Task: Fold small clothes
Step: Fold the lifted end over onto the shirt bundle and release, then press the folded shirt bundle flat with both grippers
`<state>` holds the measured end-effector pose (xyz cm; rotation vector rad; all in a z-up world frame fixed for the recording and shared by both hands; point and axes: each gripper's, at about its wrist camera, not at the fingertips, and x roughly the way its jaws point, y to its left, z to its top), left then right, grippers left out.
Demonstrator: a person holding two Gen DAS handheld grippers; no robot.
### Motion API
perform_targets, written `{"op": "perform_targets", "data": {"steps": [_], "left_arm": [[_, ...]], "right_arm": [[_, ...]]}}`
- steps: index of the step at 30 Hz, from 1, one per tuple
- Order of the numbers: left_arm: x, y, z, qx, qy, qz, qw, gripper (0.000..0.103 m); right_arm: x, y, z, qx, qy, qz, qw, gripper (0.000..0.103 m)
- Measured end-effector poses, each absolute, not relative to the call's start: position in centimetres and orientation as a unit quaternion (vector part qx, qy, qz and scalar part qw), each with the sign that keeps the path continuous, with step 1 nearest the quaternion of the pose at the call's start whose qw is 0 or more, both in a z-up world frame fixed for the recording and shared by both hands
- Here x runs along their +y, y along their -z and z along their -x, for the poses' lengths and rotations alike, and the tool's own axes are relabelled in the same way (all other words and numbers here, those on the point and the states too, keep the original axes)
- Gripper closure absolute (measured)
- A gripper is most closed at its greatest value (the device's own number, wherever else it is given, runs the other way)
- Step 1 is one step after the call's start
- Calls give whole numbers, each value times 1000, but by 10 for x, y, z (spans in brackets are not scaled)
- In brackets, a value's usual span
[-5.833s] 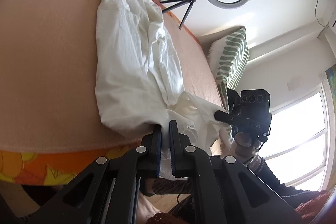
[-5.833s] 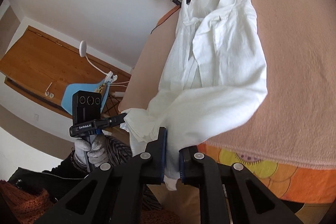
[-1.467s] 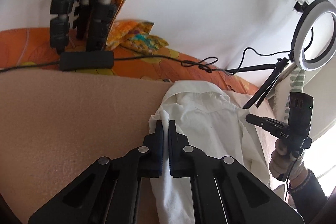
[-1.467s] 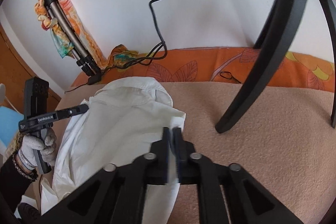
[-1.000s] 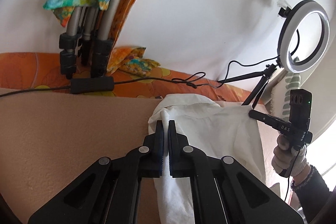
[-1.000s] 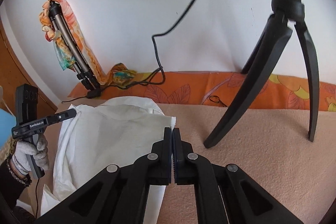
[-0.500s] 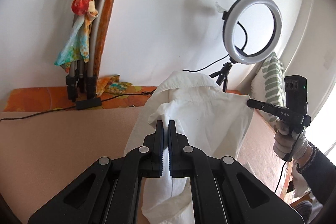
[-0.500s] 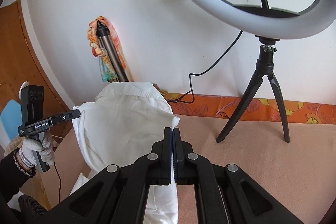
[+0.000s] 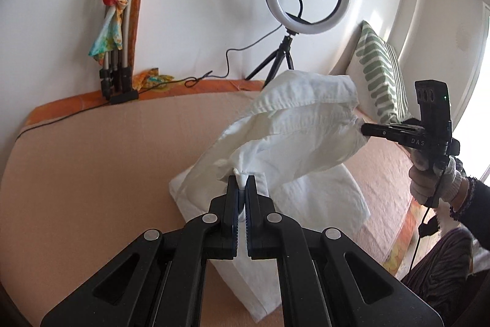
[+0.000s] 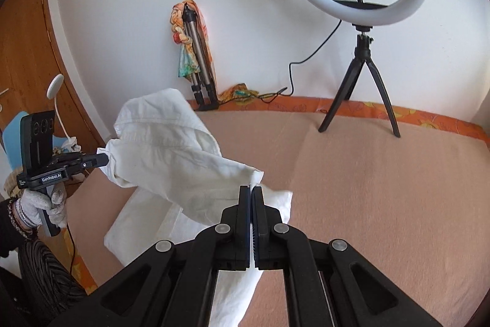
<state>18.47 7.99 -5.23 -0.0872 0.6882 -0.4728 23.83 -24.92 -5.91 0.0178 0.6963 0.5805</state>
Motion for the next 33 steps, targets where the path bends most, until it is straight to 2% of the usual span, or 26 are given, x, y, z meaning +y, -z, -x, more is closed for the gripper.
{"op": "perform_targets", "data": {"steps": [9,14,16,17,20,22,23,25,26,27,28,30,33], "left_arm": [[61,85,-128,381,238,-29,893,100],[68,82,-104,393,242,-60,885,100],[73,73,-102,381,234,-53,893,100],[75,67,-103,372,231,-47,898,100],[72,53,-114,346,230,-33,909,100],[63,49,-127,340,231,-31,911,100],[60,47,-134,336,231,-25,913,100],[52,49,-149,342,239,-22,908,99],[46,54,-157,352,239,-33,904,99],[42,59,-161,360,236,-40,902,99],[40,66,-167,376,236,-42,895,99],[38,85,-174,414,236,-45,878,99],[42,112,-167,450,235,-58,860,99]], "right_arm": [[-257,97,-190,378,-255,42,889,103],[-277,96,-174,393,-244,54,885,98],[-285,91,-167,390,-239,38,889,82],[-288,88,-167,388,-236,24,890,77],[-288,88,-176,400,-230,-10,887,71],[-285,95,-188,418,-217,-36,881,51],[-286,98,-194,428,-218,-59,875,50],[-288,107,-205,444,-234,-127,855,50],[-289,111,-209,451,-240,-158,845,54],[-287,116,-212,457,-242,-174,838,74],[-283,120,-215,467,-241,-175,833,88],[-273,127,-215,477,-238,-158,831,98],[-261,135,-208,489,-233,-116,832,101]]}}
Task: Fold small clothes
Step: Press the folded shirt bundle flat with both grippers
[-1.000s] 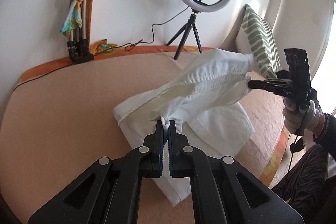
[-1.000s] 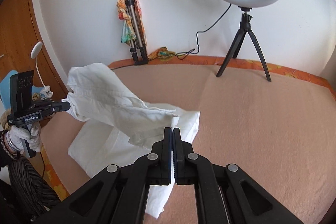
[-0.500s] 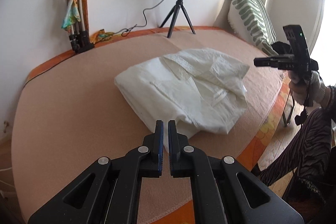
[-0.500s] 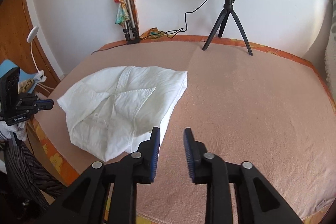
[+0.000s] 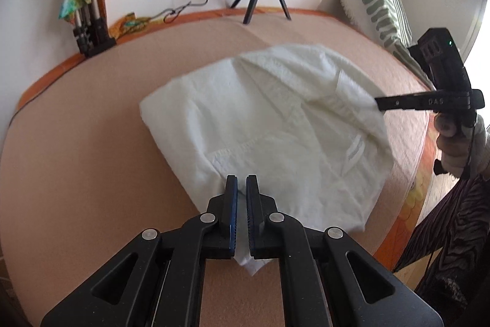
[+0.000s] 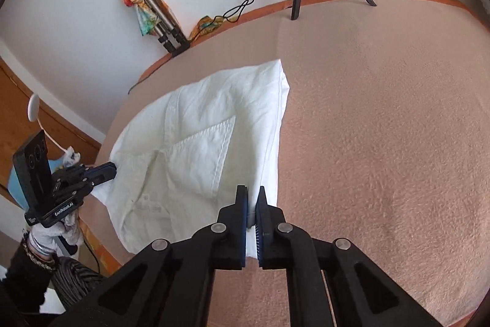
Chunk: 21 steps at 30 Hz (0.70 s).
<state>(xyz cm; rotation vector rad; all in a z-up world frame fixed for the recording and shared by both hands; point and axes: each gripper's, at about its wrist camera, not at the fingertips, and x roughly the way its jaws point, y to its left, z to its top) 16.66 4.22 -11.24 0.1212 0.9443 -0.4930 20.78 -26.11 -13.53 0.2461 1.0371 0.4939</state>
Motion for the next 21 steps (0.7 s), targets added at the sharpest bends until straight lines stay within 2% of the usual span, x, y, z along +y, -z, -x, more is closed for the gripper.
{"op": "perform_targets", "data": {"steps": [3,8,9,12,13,15,17,18,20,21], "left_arm": [[53,130,-151,452,239,-50,858,99],[66,124,-146,465,252,-36,848,99],[68,119,-146,466,253,-36,847,99],[78,98,-150,441,260,-10,859,98],[82,91,-155,430,255,3,866,95],[92,81,-169,417,244,44,874,81],[104,75,-186,404,229,91,881,77],[111,74,-194,401,217,117,882,70],[126,77,-211,399,196,172,879,57],[134,82,-219,401,191,203,873,57]], "right_arm": [[-263,150,-204,507,-228,-107,824,102],[-269,153,-202,524,-228,-90,816,99],[-269,147,-201,527,-230,-78,815,94],[-278,121,-196,501,-254,-68,825,69],[-281,110,-197,485,-260,-74,832,66],[-287,95,-207,459,-263,-89,844,64],[-291,89,-224,443,-258,-114,851,57],[-292,90,-235,440,-258,-129,850,54],[-296,95,-255,440,-259,-165,844,54],[-297,99,-264,440,-264,-185,838,54]]}}
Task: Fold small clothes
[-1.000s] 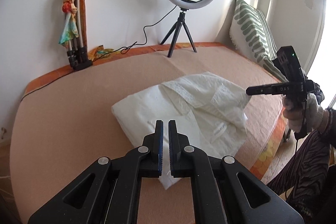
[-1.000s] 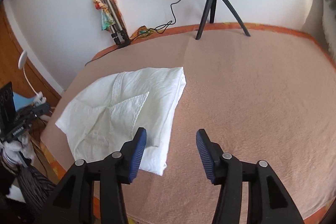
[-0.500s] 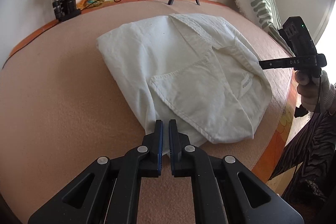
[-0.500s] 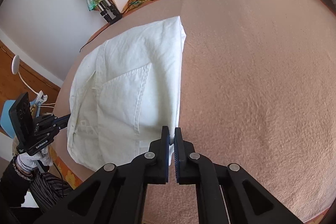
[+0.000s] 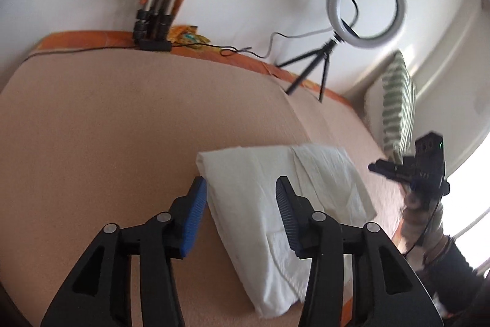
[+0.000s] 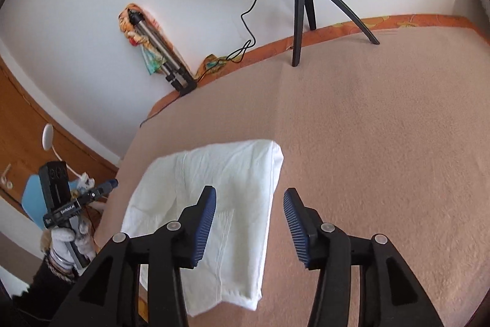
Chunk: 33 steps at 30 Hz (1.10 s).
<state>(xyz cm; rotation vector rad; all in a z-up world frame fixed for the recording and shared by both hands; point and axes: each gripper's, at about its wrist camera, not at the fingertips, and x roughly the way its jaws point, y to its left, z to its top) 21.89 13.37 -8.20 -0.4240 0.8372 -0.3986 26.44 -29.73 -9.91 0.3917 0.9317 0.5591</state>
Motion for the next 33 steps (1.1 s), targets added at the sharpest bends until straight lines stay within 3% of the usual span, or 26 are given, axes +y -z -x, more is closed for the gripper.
{"op": "perform_targets", "data": {"steps": [7,11,13,17,19,21,24,25,27,33], "left_arm": [[164,137,-267,449,185,374,790,57],[159,144,-277,452,211,404,767,60],[156,143,-279,441,221,419,763,69],[146,142,-288,442,219,411,767,71],[143,145,-290,443,212,414,766,71],[140,148,-293,445,200,409,771,85],[142,151,-292,436,186,412,778,98],[141,149,-291,430,179,406,786,99],[135,138,-286,419,169,371,811,101],[116,117,-272,394,135,248,875,101]], "right_arm": [[-287,138,-316,485,-282,-291,775,52],[-284,152,-331,497,-298,-340,741,53],[-282,155,-338,496,-320,-367,719,53],[-283,165,-351,497,-310,-395,708,53],[-283,176,-358,506,-298,-410,698,58],[-280,186,-365,516,-285,-421,690,64],[-274,194,-371,527,-263,-421,689,81],[-272,193,-371,527,-258,-417,694,91],[-270,183,-369,518,-249,-390,719,99],[-247,122,-348,445,-241,-207,838,103]]}}
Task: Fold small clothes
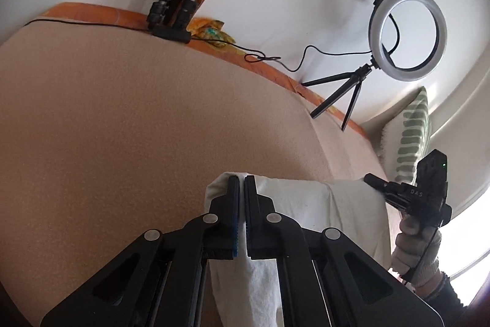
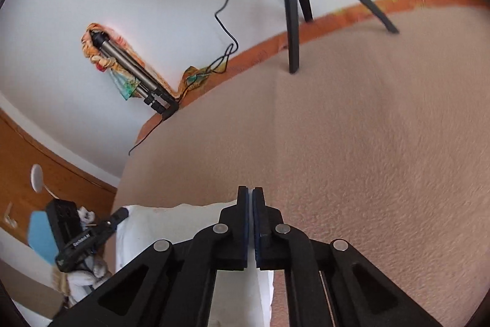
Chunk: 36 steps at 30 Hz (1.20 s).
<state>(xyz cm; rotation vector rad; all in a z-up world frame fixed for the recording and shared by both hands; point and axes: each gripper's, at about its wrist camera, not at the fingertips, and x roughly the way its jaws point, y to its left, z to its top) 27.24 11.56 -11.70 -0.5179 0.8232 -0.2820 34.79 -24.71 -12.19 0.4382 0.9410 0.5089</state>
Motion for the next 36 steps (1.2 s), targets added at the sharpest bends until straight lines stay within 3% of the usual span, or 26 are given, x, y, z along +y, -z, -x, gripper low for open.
{"op": "perform_targets", "data": {"steps": [9,12,14,17,24,28,31,34,36], "left_arm": [[137,116,-270,384,58,193,901,103],[135,97,-262,362,77,188,910,103],[123,88,-261,357,110,183,909,95],[92,83,-268,361,152,148,908,92],[64,125,-291,440,124,68,887,92],[69,133,-286,437,131,62,888,90],[79,136,-280,437,121,74,888,99],[94,135,-270,437,84,57,894,100],[105,133,-263,438,75,61,893,100]], "right_arm": [[-247,139,-357,468,-200,-148,848,102],[-255,124,-350,451,-157,-102,872,95],[-260,114,-344,437,-169,-112,876,94],[-241,103,-333,413,-223,-104,877,81],[-175,136,-338,441,-262,-9,858,81],[-187,153,-350,476,-258,-37,840,91],[-206,162,-354,490,-255,-66,831,103],[-229,161,-355,497,-227,-89,833,103],[-239,155,-347,495,-209,-76,840,95]]}}
